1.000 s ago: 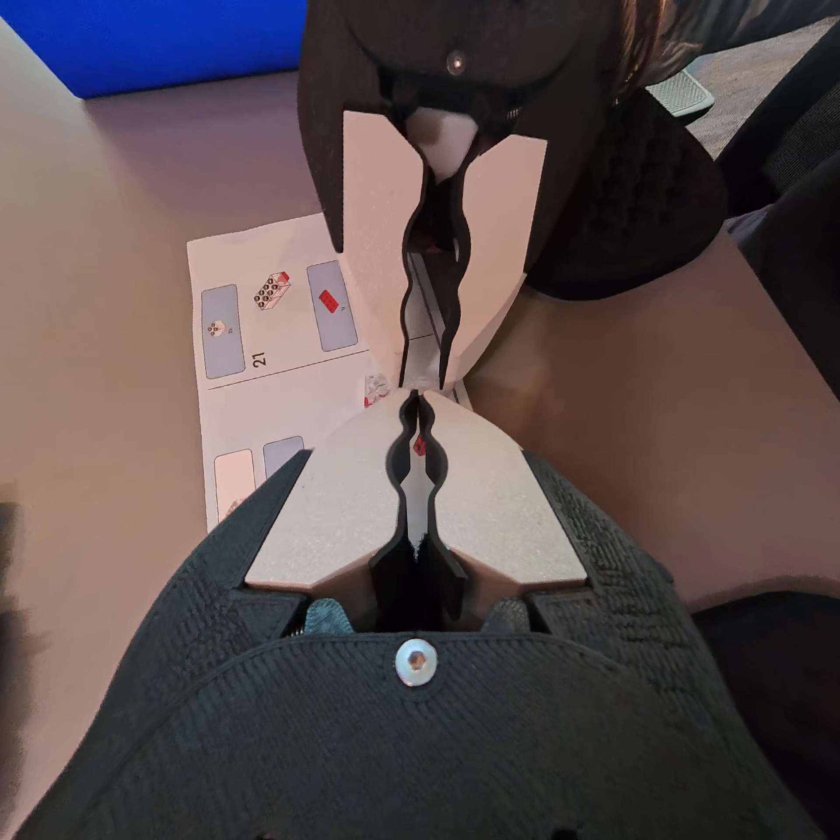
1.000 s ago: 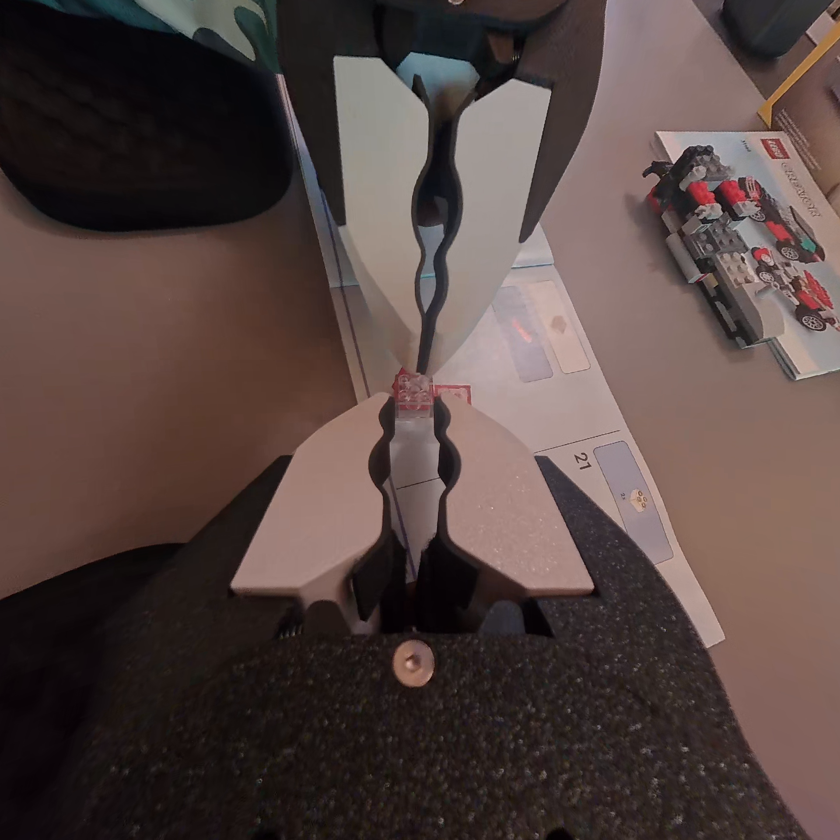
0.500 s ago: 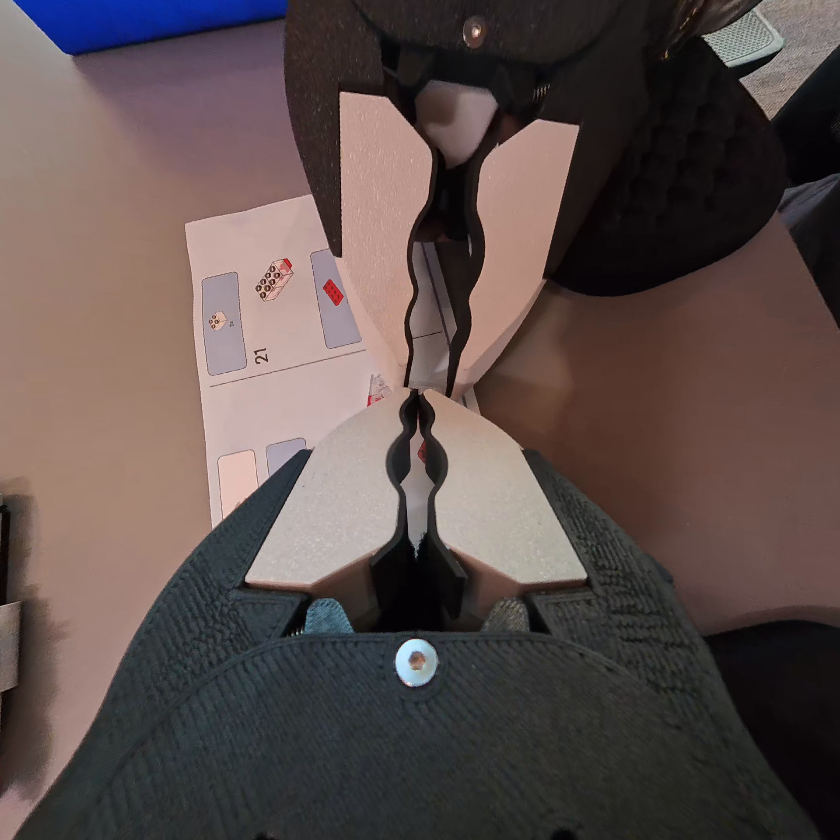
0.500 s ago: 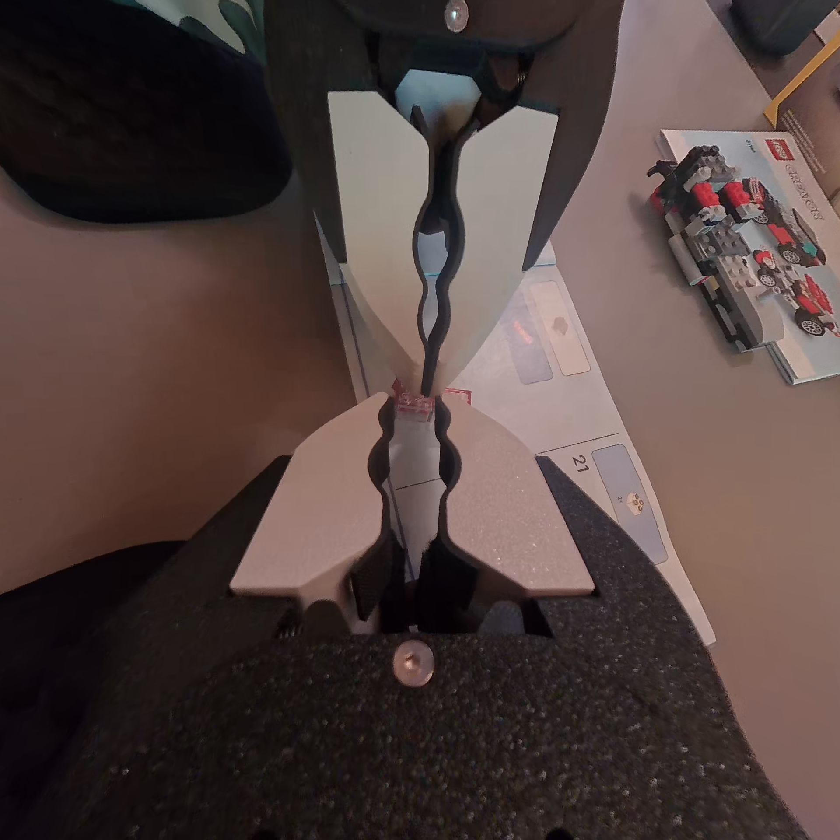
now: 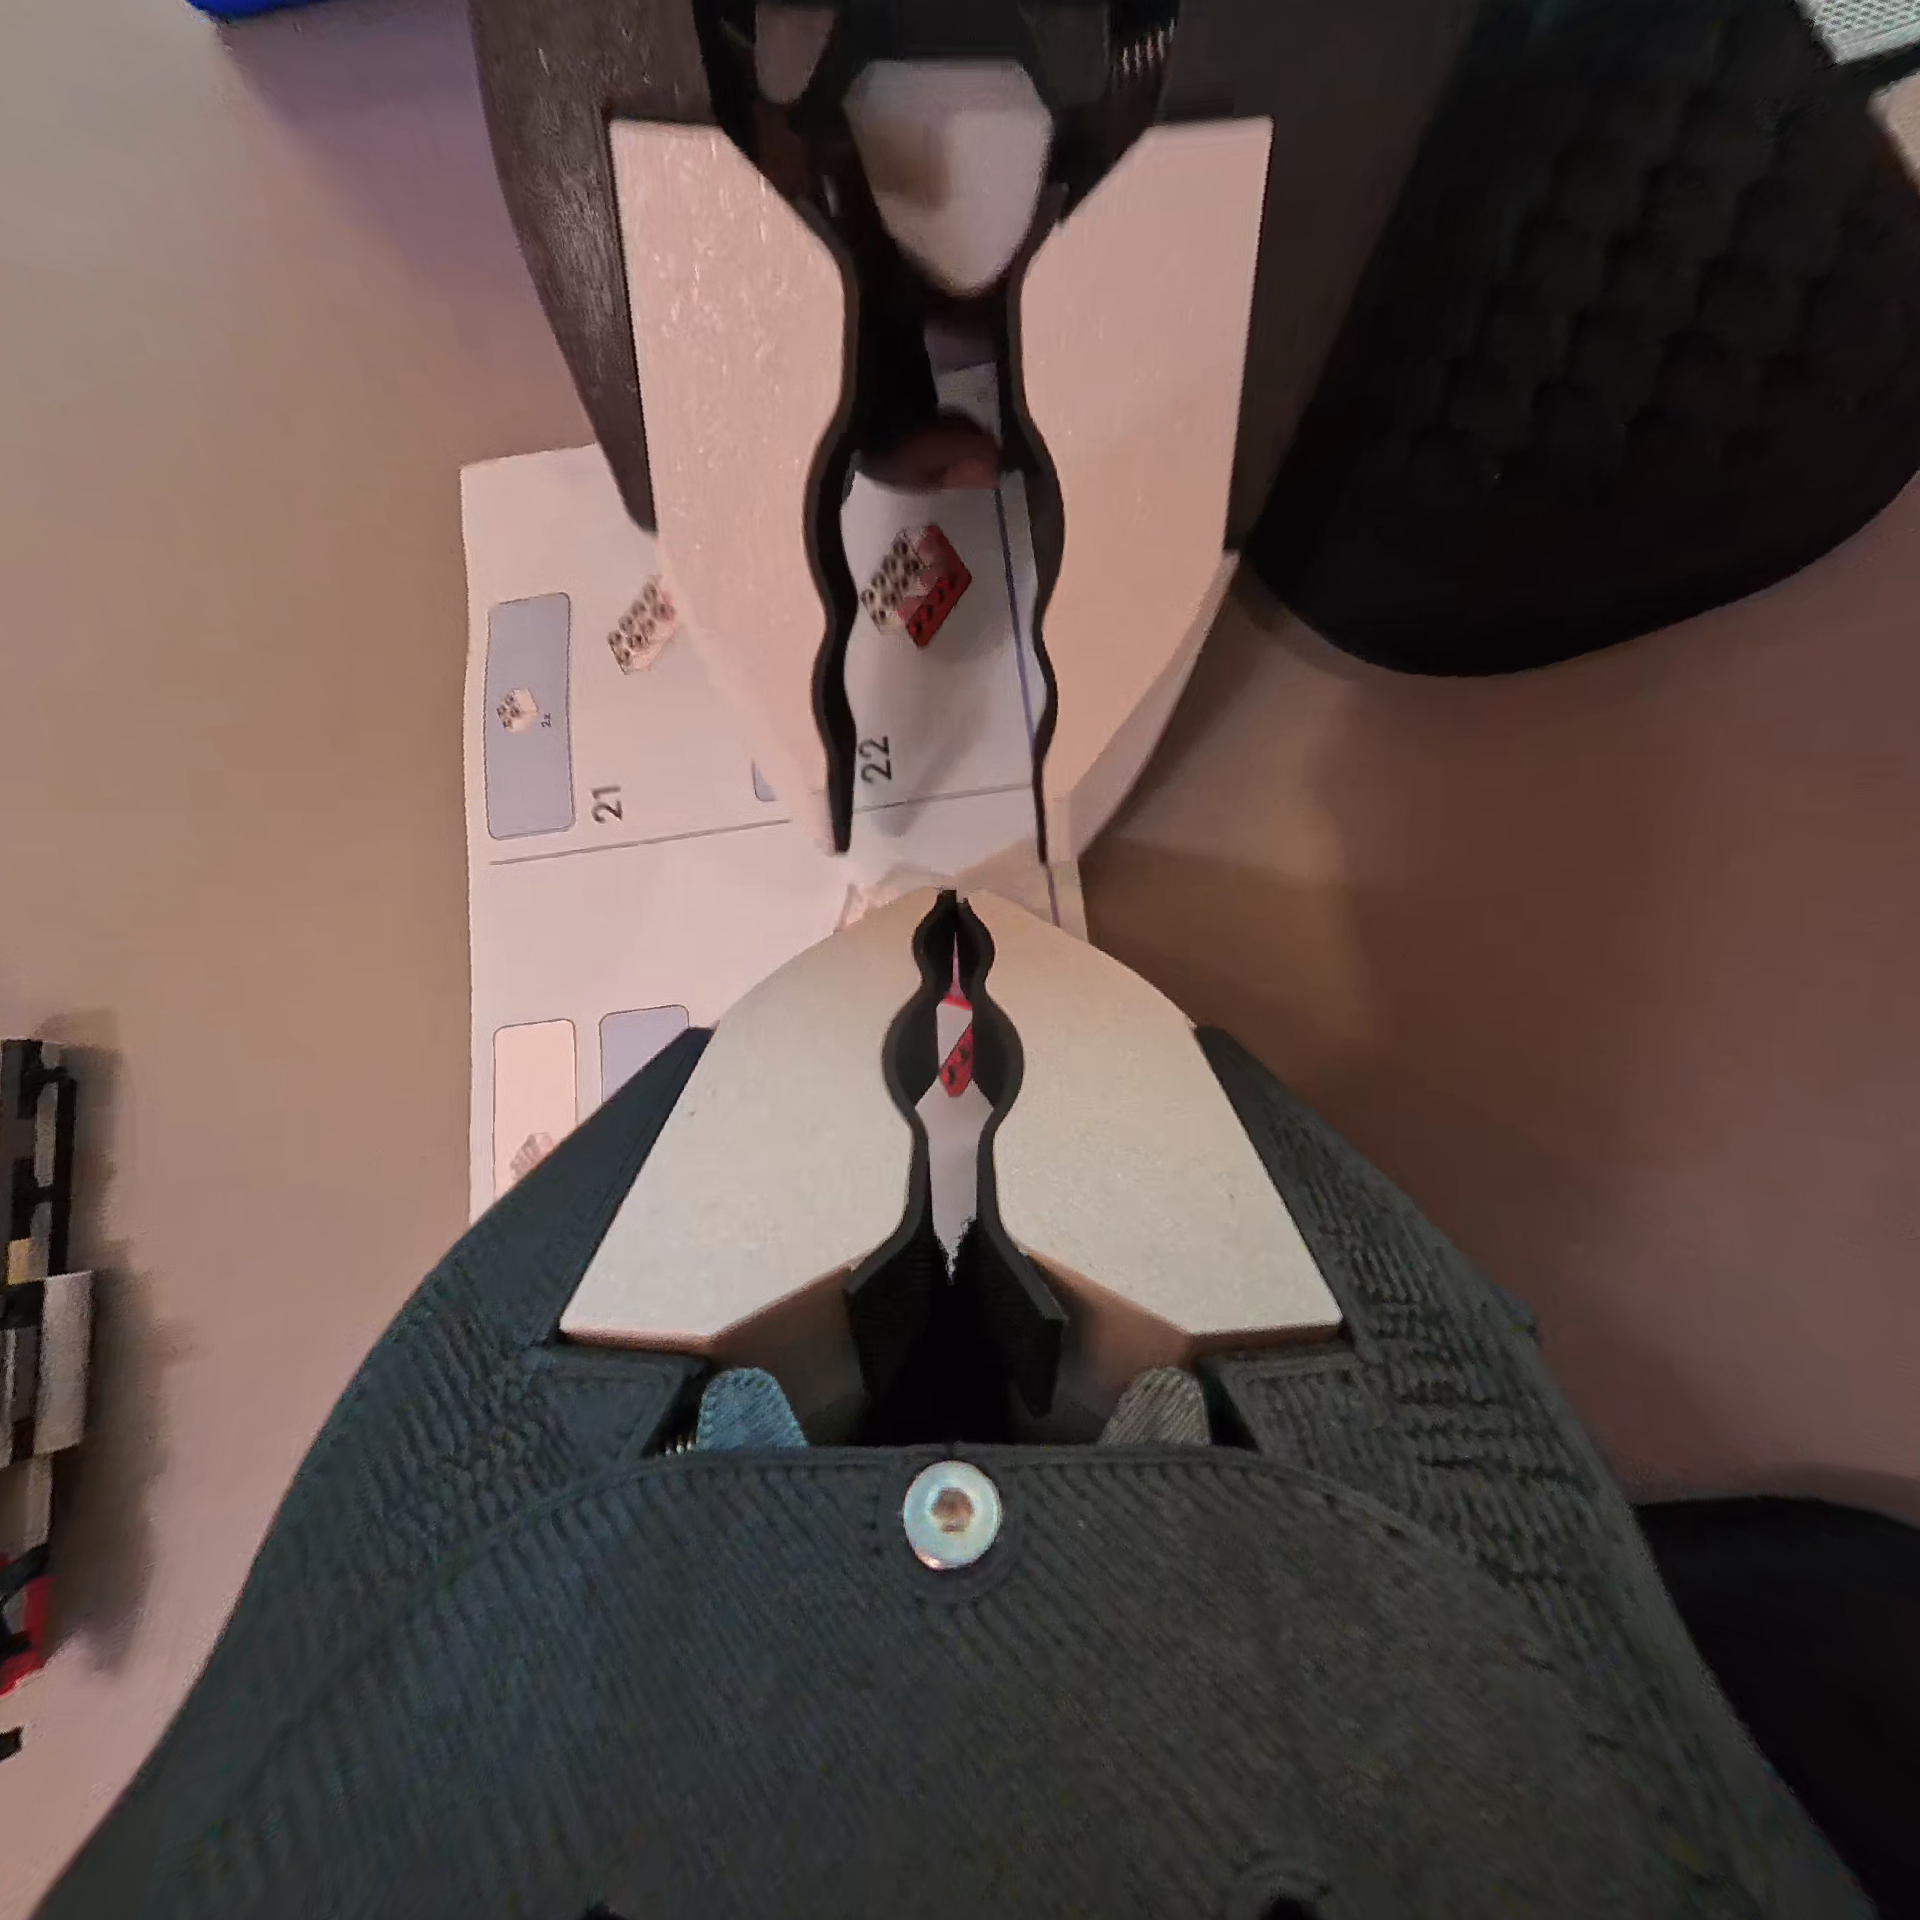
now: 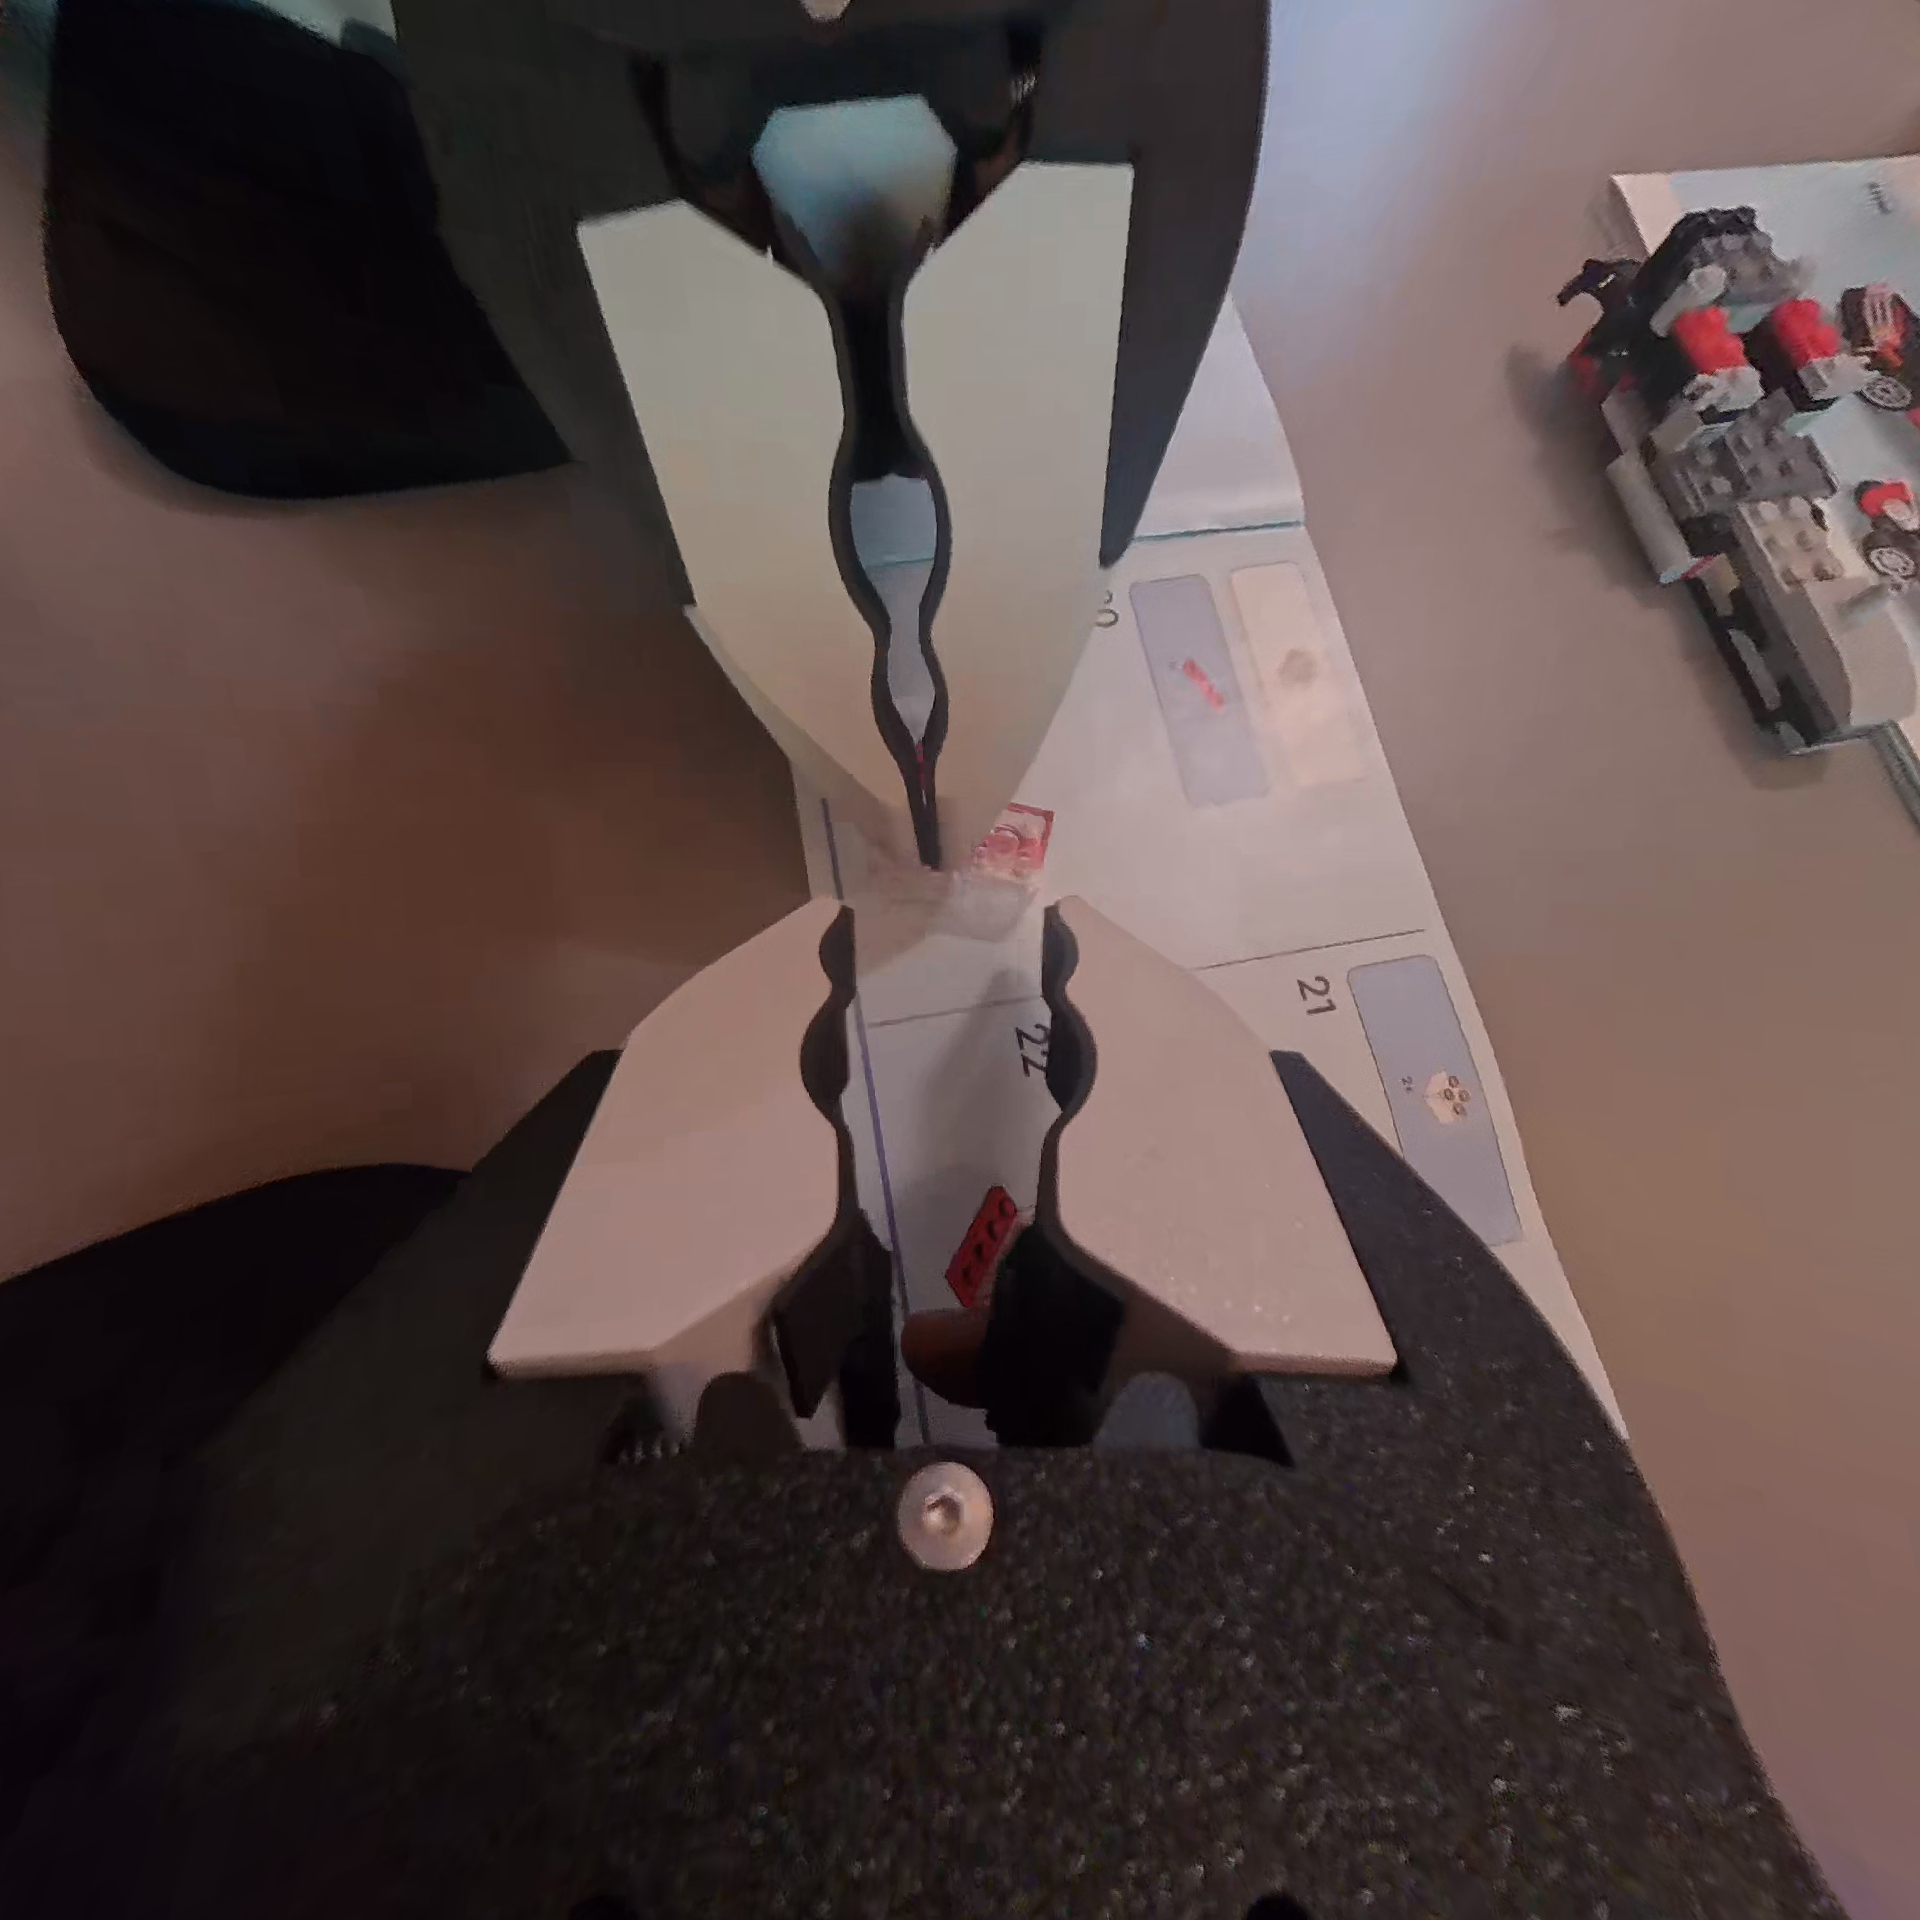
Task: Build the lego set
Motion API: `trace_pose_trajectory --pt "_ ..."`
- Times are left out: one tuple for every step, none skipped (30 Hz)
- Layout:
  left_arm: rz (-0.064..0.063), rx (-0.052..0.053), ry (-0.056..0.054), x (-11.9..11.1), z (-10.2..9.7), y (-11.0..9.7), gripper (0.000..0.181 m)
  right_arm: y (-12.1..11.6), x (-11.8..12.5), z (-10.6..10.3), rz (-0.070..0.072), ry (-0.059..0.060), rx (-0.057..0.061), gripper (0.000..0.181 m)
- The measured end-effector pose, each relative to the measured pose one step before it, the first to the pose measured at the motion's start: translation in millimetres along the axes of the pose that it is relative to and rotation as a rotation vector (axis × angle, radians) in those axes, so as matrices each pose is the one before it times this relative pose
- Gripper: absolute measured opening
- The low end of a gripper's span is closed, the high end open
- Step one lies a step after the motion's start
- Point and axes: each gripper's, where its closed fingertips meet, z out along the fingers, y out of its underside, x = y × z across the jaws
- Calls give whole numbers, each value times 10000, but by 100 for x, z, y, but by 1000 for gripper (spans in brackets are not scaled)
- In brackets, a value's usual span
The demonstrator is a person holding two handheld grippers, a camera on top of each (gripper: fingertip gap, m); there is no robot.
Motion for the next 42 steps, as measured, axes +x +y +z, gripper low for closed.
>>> trace_pose_trajectory --pt "-82 9 -113 -47 -14 138 1 -178 -91 143 116 -124 33 38" --pt "-104 113 -83 -12 -62 49 1 -127 11 121 71 -27 21 38" --pt "-115 165 -63 -12 -39 39 1 -144 153 106 55 89 61 38" --pt "-157 192 -50 -33 -52 24 1 -153 38 129 43 7 66 37" --pt "-184 160 -40 -73 -74 65 1 -106 3 139 65 -32 27 36" --pt "-99 131 -60 -118 -131 83 1 -69 26 118 88 -9 0 37" --pt "14 198 -101 -146 -188 -25 1 -80 -33 117 80 -38 14 39" --pt "2 317 -82 -104 -253 -225 1 -6 -8 116 72 -13 -17 42" --pt "-96 347 1 -15 -308 -355 1 73 55 101 53 35 -58 44" --pt "-163 279 27 -9 -335 -307 1 64 112 76 52 93 -72 47" --pt "-164 164 -36 -111 -326 -137 1 59 138 44 53 156 -84 50" --pt "-120 54 -104 -219 -321 61 1 65 111 -52 15 202 -95 51" --pt "-98 -36 -121 -236 -312 256 1 27 116 -190 -40 277 -50 44" --pt "-107 -125 -46 -110 -254 419 3 -7 -44 -314 -99 215 27 31" --pt "-118 -183 55 61 -148 486 4 -120 -363 -319 -120 15 138 22" --pt "-121 -170 90 160 -29 449 4 -177 -427 -249 -56 -41 180 16" --pt "-97 -120 81 179 82 315 4 -163 -295 -152 15 12 179 12" --pt "-54 -88 56 168 160 204 4 -142 -221 -52 -16 9 146 7" --pt "-23 -89 57 153 212 162 3 -137 -123 22 -98 33 127 6" --pt "-7 -106 100 187 214 132 3 -194 -22 47 -190 59 136 4" --pt "-9 -104 91 155 187 111 3 -199 136 58 -172 137 103 3" --pt "-17 -86 44 60 149 115 3 -165 82 110 -89 32 24 2" --pt "-12 -67 50 50 103 114 2 -99 -24 160 -12 -112 -61 2" --pt "-21 -37 44 30 75 90 2 -78 41 165 13 -87 -87 2" --pt "-48 -17 -2 -42 55 66 2 -78 123 142 -26 -46 -69 1" --pt "-48 -17 -5 -50 41 65 2 -82 114 102 -65 -54 -66 1" --pt "-29 -17 4 -15 30 50 2 -34 106 108 -57 -62 -104 1" --pt "-16 -22 -12 -41 39 58 3 37 40 120 -38 -93 -154 0" --pt "-6 -30 -1 -17 39 37 3 74 -11 141 -44 -114 -172 0" --pt "-10 -11 18 10 30 19 3 74 -54 140 -69 -109 -160 0" --pt "-22 7 27 -8 4 -12 2 77 -26 140 -81 -56 -145 0" --pt "-25 7 31 8 14 7 2 141 -27 136 -85 -37 -170 0" --pt "-17 3 26 10 7 2 2 33 -24 91 -58 -30 -88 0" --pt "-8 2 27 31 11 1 1 -51 -18 29 -28 -43 -25 0" --pt "-7 5 25 24 8 2 1 -44 -2 43 13 -34 -26 0" --pt "-16 5 23 11 8 -13 1 -23 13 30 30 -35 -35 0" --pt "-21 4 25 5 1 7 1 -1 -4 10 8 -26 -53 0" --pt "-19 2 22 6 -1 -4 1 22 10 -10 -6 -11 -64 0" --pt "-10 3 12 9 6 5 1 -8 -5 14 -18 3 -42 0" --pt "-4 6 0 2 4 -7 1 -1 -2 13 -88 3 -43 0" --pt "-5 6 -1 -2 -2 -2 1 -7 -13 14 -154 -25 -70 0" --pt "-13 3 7 3 6 5 1 -8 0 9 -143 -62 -91 0"
